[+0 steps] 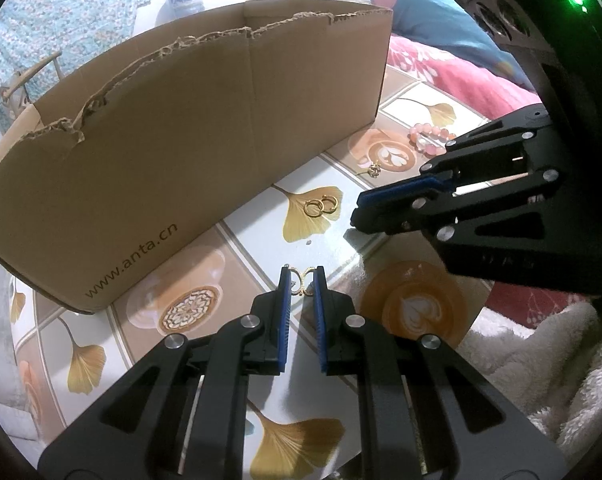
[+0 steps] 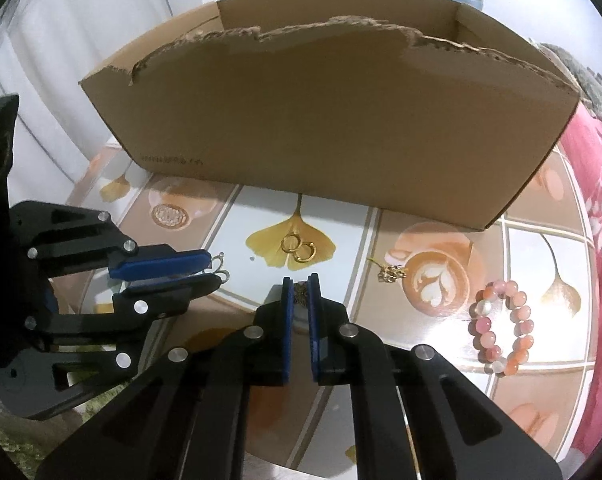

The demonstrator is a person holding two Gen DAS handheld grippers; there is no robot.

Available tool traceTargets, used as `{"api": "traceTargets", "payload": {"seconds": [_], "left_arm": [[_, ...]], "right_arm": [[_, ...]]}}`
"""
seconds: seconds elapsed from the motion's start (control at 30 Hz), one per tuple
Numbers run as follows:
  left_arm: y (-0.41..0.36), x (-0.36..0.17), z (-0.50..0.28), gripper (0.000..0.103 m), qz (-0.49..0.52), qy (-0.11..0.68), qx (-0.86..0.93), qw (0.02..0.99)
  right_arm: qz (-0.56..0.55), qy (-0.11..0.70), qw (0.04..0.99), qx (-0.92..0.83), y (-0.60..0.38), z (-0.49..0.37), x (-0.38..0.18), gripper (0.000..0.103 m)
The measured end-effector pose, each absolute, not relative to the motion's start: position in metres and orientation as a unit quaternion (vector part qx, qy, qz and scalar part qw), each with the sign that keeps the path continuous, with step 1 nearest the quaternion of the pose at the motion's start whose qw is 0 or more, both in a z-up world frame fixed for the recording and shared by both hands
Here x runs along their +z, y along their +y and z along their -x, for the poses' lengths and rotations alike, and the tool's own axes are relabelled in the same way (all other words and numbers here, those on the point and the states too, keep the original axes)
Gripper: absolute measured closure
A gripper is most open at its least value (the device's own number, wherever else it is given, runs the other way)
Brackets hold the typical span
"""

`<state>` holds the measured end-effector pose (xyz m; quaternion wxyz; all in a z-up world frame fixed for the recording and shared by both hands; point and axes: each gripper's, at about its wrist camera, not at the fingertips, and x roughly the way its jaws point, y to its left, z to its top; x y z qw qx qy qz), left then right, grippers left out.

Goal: Organize jewelry
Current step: 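Carry the earring over the box with the left gripper and open both grippers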

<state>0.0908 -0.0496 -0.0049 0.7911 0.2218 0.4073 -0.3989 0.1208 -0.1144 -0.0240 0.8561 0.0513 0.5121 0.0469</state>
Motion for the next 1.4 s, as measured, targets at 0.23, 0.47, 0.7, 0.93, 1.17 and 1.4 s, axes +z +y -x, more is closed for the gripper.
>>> {"api": "traceTargets", "payload": {"seconds": [0.23,0.47,0.7,0.93,1.17,1.4], "left_arm": [[-0.05,-0.004,-0.089,0.093,-0.223,0.409,-0.399,0.79],[-0.05,0.004,-0.086,0.093,-0.223,0.405,-0.397,0.793],[-0.048,0.041,-0.081,0.093,-0.22,0.372,-0.4,0.808],[-0.043,0.103,-0.091,0.093,-0.211,0.297,-0.406,0.839],[-0.028,0.125,-0.153,0.093,-0.189,0.309,-0.384,0.849],[-0.03,0.098,-0.232,0.093,-0.194,0.426,-0.363,0.806]], "right_arm": [[-0.056,0.5,0.863,0.042,-0.131,-0.11,-0.015,0.096],[-0.061,0.488,0.87,0.041,-0.151,-0.095,0.007,0.096],[-0.062,0.452,0.889,0.05,-0.158,-0.084,0.048,0.096],[-0.054,0.374,0.921,0.095,-0.162,-0.1,0.111,0.096],[-0.057,0.379,0.905,0.185,-0.164,-0.172,0.139,0.096],[-0.091,0.516,0.826,0.209,-0.172,-0.268,0.099,0.096]]}}
